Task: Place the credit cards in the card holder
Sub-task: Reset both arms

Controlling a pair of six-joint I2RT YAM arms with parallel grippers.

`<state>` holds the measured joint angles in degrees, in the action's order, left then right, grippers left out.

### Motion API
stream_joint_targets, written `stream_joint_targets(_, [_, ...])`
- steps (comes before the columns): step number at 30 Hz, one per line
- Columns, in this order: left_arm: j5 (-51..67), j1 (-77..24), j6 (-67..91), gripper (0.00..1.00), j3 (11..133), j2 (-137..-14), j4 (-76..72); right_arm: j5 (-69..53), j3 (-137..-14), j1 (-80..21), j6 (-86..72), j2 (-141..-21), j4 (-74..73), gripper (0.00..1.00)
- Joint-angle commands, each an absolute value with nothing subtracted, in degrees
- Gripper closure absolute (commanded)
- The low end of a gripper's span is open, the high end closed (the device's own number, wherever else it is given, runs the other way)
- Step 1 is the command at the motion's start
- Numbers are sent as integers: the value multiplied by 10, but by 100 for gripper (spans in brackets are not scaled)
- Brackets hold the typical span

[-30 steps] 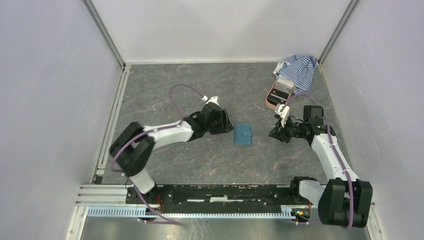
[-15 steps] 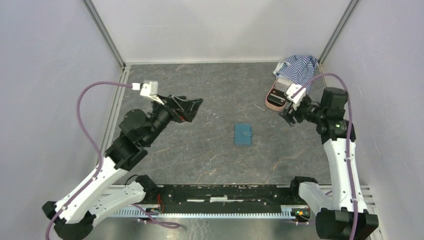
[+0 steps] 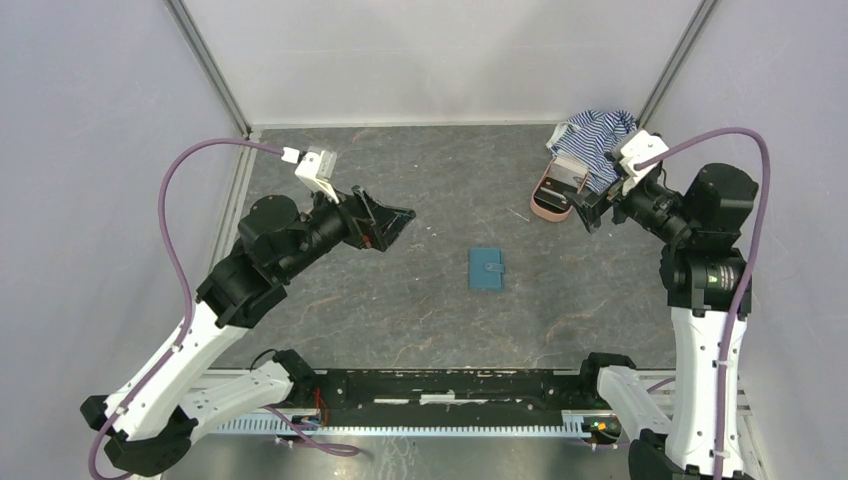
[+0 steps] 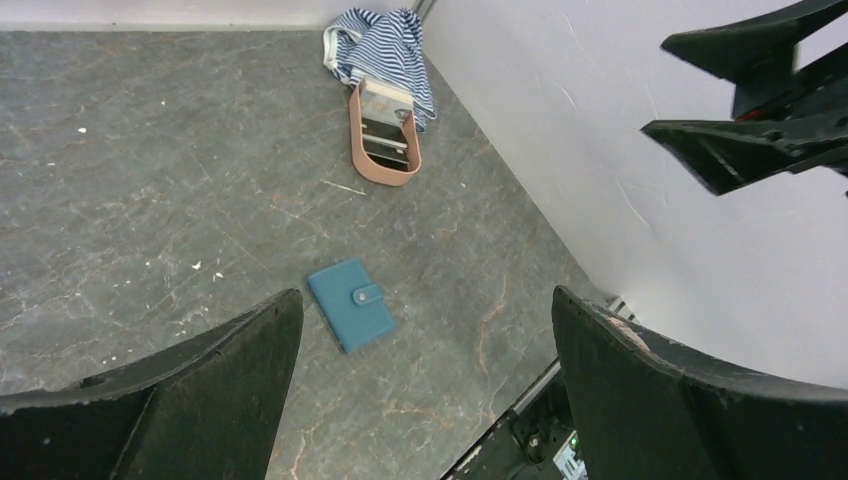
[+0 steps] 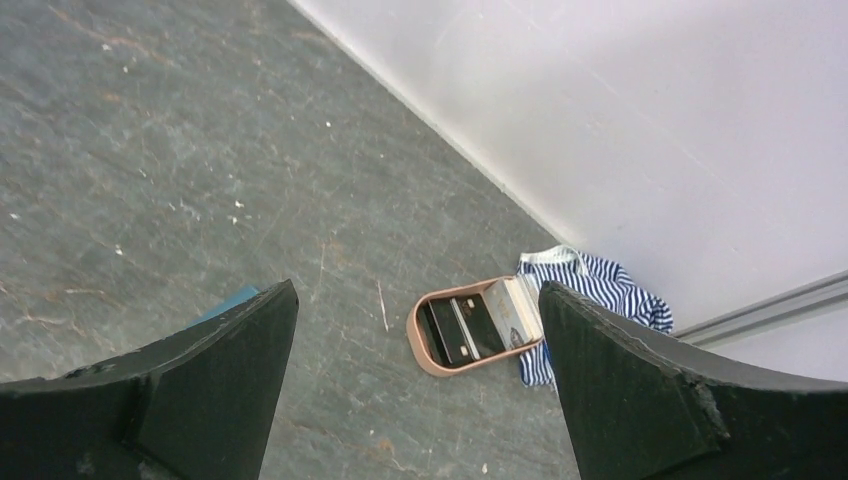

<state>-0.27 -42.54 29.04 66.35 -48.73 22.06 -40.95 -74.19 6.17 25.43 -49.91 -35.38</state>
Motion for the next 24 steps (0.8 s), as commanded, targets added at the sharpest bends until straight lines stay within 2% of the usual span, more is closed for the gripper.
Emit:
stream_joint_targets(1, [22,-425,276,0,694,-477,245,-437,-782,64,183,-490,-344,2])
stream_joint_targets(7, [25,-425,283,0,699,-473,261,-473,-776,65,157,-483,-337,2])
stream_joint_targets(14, [34,-425,300,0,697,-461,260,-418,-791,66,84,-475,-321,2])
stream_joint_targets(24, [42,-425,319,0,687,-446,249,-428,-780,66,85,-465,-318,2])
